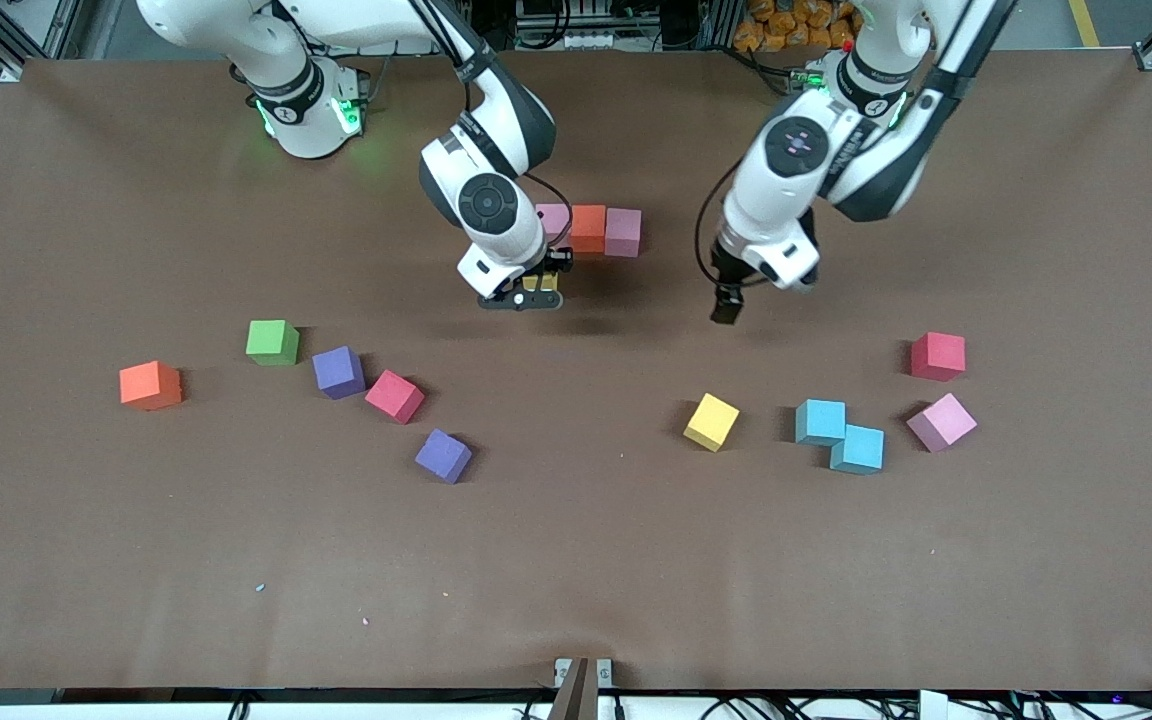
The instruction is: Arrange 11 blocks into digit 3
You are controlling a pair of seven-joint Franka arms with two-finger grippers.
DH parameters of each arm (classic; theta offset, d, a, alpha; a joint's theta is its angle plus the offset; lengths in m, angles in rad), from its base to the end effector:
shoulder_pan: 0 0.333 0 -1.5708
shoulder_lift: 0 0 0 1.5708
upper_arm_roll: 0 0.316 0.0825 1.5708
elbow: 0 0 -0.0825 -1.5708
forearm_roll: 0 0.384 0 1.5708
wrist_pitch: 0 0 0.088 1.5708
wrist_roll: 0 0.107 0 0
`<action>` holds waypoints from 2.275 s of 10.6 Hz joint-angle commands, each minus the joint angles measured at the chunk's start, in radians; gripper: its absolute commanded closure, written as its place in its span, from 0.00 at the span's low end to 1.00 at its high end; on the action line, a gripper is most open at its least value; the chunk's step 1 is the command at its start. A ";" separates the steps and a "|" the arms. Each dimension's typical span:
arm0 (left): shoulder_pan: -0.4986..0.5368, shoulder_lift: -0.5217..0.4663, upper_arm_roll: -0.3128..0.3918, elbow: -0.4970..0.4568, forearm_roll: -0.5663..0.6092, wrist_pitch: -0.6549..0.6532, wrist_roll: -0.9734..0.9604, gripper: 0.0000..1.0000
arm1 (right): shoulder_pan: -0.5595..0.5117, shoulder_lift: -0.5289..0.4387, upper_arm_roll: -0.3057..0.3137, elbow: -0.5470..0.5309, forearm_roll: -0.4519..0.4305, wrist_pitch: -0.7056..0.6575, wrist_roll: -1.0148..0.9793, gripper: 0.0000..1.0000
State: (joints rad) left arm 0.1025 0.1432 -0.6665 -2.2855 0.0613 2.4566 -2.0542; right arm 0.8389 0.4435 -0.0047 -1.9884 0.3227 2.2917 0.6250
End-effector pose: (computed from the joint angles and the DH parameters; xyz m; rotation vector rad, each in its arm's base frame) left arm 0.4501 -0.2841 0.3092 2.2968 2.0379 -0.0472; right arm 0.3951 0.4463 0.2280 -3.0420 0.0327 0.3870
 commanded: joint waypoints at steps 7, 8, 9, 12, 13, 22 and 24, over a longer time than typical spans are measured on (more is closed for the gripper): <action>0.111 0.412 0.019 0.647 0.193 -0.459 0.291 0.00 | 0.061 0.050 -0.006 0.013 0.006 0.032 0.094 0.82; 0.114 0.420 0.019 0.649 0.193 -0.459 0.313 0.00 | 0.062 0.053 -0.006 0.011 0.004 0.032 0.094 0.82; 0.117 0.424 0.019 0.649 0.193 -0.459 0.339 0.00 | 0.062 0.057 -0.006 0.011 0.004 0.032 0.094 0.82; 0.106 0.455 0.042 0.653 0.198 -0.461 0.429 0.00 | 0.063 0.066 -0.006 0.008 0.004 0.032 0.096 0.82; 0.105 0.475 0.047 0.685 0.225 -0.461 0.451 0.00 | 0.063 0.066 -0.006 0.006 0.004 0.032 0.096 0.82; -0.205 0.636 0.267 0.908 0.249 -0.489 0.453 0.00 | 0.072 0.057 -0.006 0.006 -0.004 0.020 0.081 0.00; -0.244 0.656 0.287 0.922 0.249 -0.478 0.442 0.00 | 0.066 0.034 -0.006 0.010 -0.004 0.003 0.081 0.00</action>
State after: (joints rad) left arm -0.1085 0.7721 -0.4006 -1.4140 0.2906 1.9981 -1.6093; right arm 0.8999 0.5020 -0.0047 -1.9825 0.3220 2.3200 0.7006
